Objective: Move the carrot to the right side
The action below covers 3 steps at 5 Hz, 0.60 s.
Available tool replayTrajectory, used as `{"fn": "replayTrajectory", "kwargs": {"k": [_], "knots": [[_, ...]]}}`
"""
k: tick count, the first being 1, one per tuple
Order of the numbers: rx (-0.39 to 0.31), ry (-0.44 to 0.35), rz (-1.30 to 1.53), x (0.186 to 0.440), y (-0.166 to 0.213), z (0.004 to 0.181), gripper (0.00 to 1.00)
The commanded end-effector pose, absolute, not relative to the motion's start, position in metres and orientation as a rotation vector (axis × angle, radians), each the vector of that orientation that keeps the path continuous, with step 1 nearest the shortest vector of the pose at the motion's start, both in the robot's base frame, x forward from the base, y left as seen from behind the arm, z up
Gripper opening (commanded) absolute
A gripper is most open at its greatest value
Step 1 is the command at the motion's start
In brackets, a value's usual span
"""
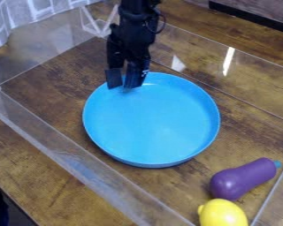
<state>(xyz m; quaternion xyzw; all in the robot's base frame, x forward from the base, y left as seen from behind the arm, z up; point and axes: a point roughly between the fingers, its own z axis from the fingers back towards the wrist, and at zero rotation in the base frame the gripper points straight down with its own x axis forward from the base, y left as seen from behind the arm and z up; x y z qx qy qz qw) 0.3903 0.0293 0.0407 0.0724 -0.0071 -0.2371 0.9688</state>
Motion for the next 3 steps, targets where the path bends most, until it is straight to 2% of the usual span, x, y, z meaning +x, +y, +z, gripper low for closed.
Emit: {"fn": "replayTrajectory", "kwargs": {"k": [1,3], "knots": [[0.166,-0.082,-0.492,0.4053,0.0248,0.0588,1.0],[0.164,-0.096,-0.493,0.4142,0.0262,0.0588,1.0]]}}
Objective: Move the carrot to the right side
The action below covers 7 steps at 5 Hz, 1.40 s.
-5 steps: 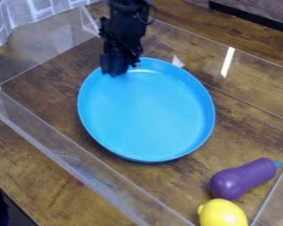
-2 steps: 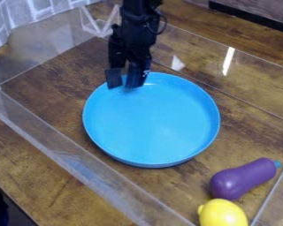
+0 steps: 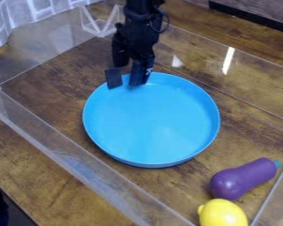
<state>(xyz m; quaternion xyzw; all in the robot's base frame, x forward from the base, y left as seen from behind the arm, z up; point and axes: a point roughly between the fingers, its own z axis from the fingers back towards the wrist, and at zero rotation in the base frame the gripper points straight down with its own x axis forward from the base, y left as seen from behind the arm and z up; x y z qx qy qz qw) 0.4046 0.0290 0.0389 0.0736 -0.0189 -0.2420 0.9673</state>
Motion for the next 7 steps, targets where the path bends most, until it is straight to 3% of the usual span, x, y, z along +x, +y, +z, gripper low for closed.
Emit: {"fn": "replayTrajectory", "kwargs": {"k": [1,3,7], "knots": [[0.161,-0.106,-0.492,0.42,0.028,0.061,1.0],[0.156,-0.129,-0.481,0.432,0.033,0.064,1.0],[0.164,-0.139,-0.486,0.445,0.039,0.05,1.0]]}}
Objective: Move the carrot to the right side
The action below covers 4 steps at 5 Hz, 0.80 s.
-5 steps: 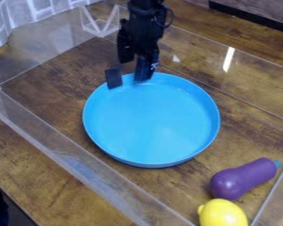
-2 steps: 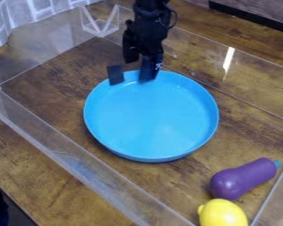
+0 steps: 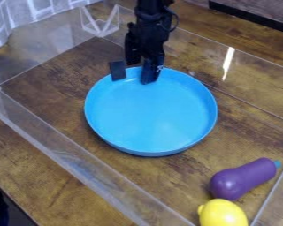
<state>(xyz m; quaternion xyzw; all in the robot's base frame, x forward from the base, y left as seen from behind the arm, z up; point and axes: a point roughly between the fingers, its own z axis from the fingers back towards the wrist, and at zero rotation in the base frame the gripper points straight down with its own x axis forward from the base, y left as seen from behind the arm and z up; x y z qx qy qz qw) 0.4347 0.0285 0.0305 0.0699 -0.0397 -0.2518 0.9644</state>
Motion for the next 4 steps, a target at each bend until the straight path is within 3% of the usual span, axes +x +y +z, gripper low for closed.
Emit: {"fn": "replayTrajectory", "kwargs": {"k": [1,2,4], "knots": [[0.165,-0.134,-0.49,0.445,0.039,0.046,1.0],[0.164,-0.129,-0.495,0.444,0.039,0.041,0.0],[0.169,-0.129,-0.516,0.434,0.035,0.046,0.0]]}}
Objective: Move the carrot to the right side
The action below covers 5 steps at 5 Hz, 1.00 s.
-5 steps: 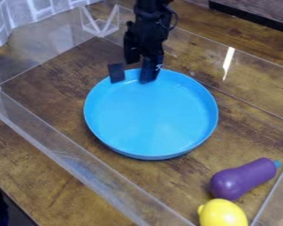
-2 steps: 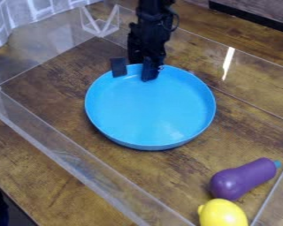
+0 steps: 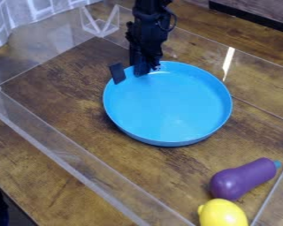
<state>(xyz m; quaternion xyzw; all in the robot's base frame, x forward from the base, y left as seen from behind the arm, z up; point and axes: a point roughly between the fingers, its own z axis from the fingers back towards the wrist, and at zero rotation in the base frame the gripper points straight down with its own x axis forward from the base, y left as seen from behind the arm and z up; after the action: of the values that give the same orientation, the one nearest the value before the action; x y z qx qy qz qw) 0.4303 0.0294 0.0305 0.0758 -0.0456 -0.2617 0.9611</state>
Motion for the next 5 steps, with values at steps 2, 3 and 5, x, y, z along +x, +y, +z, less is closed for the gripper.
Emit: {"fn": "replayTrajectory", "kwargs": {"k": [2,3,5], "knots": [[0.191,-0.1,-0.506,0.433,0.046,0.05,0.0],[0.202,-0.087,-0.502,0.433,0.05,0.051,0.0],[0.221,-0.067,-0.497,0.432,0.059,0.056,0.0]]}}
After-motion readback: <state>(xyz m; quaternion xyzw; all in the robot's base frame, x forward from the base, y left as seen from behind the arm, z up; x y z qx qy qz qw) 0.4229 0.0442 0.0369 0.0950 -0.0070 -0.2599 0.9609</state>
